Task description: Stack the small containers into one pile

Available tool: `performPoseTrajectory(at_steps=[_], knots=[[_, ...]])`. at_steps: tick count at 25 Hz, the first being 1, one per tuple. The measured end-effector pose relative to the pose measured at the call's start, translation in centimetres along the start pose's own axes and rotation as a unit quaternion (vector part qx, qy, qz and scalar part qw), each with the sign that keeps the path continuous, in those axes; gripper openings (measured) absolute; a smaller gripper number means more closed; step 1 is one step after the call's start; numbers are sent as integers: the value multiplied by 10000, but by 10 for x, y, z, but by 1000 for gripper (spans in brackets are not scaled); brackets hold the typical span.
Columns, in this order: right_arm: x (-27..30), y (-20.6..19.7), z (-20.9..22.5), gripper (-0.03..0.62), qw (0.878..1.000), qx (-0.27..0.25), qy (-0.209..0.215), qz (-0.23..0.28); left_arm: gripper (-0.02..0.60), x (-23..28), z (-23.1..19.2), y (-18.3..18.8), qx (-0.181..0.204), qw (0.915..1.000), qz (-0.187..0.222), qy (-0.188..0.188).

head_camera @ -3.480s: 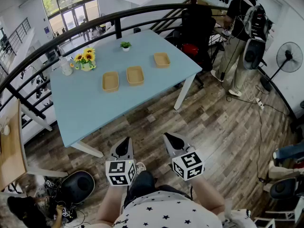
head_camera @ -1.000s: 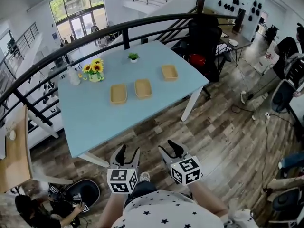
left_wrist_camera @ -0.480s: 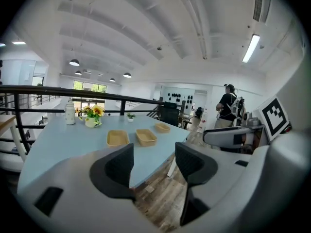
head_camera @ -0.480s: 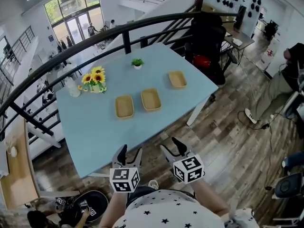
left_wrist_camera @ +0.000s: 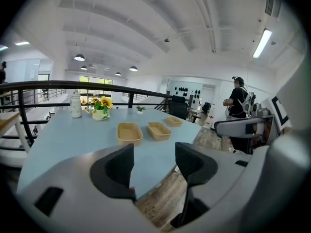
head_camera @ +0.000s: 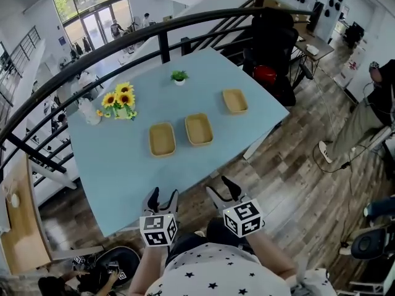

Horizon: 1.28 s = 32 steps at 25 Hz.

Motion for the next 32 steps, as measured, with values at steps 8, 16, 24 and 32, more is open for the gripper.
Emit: performPoseTrajectory(at_steps=[8, 16, 24, 32], knots=[[31, 7, 37, 219, 9999, -29, 109, 54, 247, 45, -11, 20, -51, 9996, 148, 244], [80, 17, 86, 219, 9991, -278, 310, 23, 247, 111, -40, 41, -365, 9969, 274, 635], [126, 20, 112, 219, 9978, -196, 607, -175, 241, 164, -76, 58, -575, 9932, 57, 1008], [154, 21, 126, 219, 9959, -111, 818, -367, 185, 198, -106, 62, -655, 9879, -300, 1376]])
Point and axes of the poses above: the fingertips, and each gripper's own axes: x forward along the fingers, z to its right, y out of its top, the point moved 10 cm from there along -x, backward along the fingers, and after that the axes turned 11 degrees about -x, right-handed, at the moved point
